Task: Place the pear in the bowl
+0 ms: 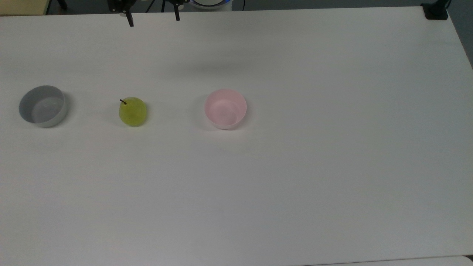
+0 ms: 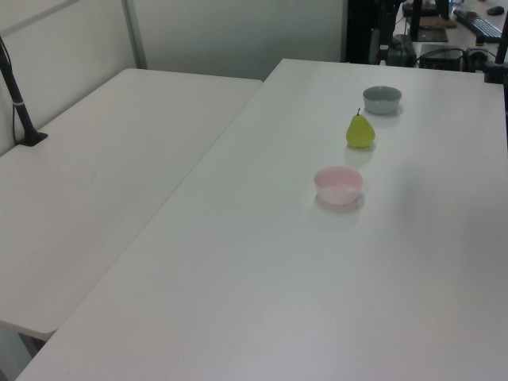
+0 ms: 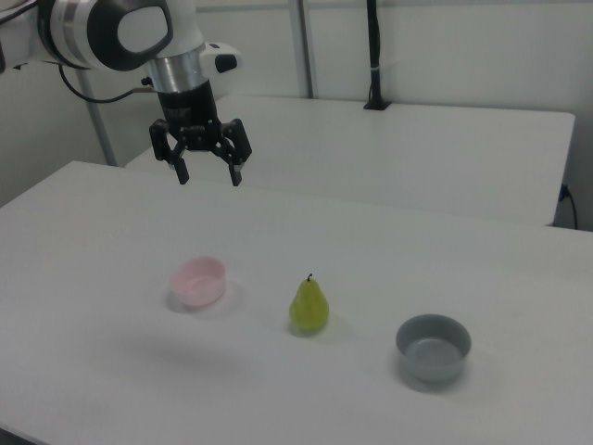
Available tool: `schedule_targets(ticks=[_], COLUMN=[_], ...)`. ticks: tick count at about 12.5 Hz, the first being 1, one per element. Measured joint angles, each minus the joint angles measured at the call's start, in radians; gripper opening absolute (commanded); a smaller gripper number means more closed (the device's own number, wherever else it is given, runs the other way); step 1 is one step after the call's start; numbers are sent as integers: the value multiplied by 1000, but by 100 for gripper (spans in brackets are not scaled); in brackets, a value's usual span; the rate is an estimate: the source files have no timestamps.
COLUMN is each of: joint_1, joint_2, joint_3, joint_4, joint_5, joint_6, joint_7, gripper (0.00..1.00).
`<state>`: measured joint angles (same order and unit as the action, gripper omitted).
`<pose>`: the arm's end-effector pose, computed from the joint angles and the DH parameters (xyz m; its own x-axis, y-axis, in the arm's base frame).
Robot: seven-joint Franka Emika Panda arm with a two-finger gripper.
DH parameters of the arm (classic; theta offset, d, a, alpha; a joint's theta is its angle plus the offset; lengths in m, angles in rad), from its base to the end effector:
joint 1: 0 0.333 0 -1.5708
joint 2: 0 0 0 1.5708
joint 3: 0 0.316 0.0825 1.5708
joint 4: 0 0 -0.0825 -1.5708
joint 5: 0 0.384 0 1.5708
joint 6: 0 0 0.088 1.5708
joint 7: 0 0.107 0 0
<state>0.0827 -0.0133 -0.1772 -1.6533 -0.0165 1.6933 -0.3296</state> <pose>0.5580 -0.0551 0.6036 0.9710 0.2349 0.0456 0.2336 -0.9718 0.0305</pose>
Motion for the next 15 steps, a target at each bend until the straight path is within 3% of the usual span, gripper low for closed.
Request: schedule_targets(ticks=[4, 11, 15], joint_1=[-33, -138, -175], joint_2=[0, 25, 62], joint_3=[0, -4, -6], joint_4=[0, -39, -158], joint_5=[-46, -85, -76], joint_6=[0, 0, 223], joint_7=[-160, -219, -161], gripper=[100, 100, 100])
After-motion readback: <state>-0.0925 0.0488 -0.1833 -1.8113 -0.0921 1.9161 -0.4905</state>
